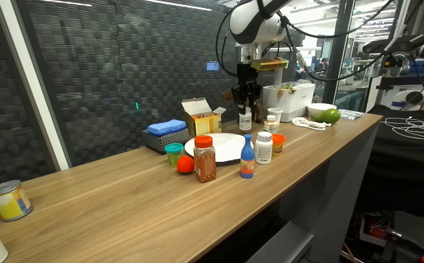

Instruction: Put all the items surrounding the plate on to the plate.

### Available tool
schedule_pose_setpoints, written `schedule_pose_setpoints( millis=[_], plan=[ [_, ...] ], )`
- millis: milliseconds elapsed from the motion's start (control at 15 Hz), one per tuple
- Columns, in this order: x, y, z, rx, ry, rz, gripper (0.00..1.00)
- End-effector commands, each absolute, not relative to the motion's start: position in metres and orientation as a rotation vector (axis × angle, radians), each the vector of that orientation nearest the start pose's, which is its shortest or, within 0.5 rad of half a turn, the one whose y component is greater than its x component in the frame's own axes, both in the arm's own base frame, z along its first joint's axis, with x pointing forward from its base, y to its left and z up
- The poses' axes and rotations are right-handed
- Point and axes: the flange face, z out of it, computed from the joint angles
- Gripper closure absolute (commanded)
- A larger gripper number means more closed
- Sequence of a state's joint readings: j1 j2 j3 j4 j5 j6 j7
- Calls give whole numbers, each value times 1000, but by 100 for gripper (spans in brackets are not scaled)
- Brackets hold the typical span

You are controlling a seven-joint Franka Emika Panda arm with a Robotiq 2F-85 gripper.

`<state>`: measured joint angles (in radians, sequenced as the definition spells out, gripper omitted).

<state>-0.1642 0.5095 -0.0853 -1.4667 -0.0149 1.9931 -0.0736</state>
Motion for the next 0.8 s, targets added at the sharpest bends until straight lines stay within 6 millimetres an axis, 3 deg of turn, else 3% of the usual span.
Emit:
schedule_pose_setpoints(
  millis=[0,267,467,733],
  plan=[
    [691,-136,434,-3206,243,-60,81],
    [700,-83,449,-3152,137,-32,81],
    [704,-48,432,-3118,68,50,81],
    [710,-19,402,-3100,-16,94,81]
  ],
)
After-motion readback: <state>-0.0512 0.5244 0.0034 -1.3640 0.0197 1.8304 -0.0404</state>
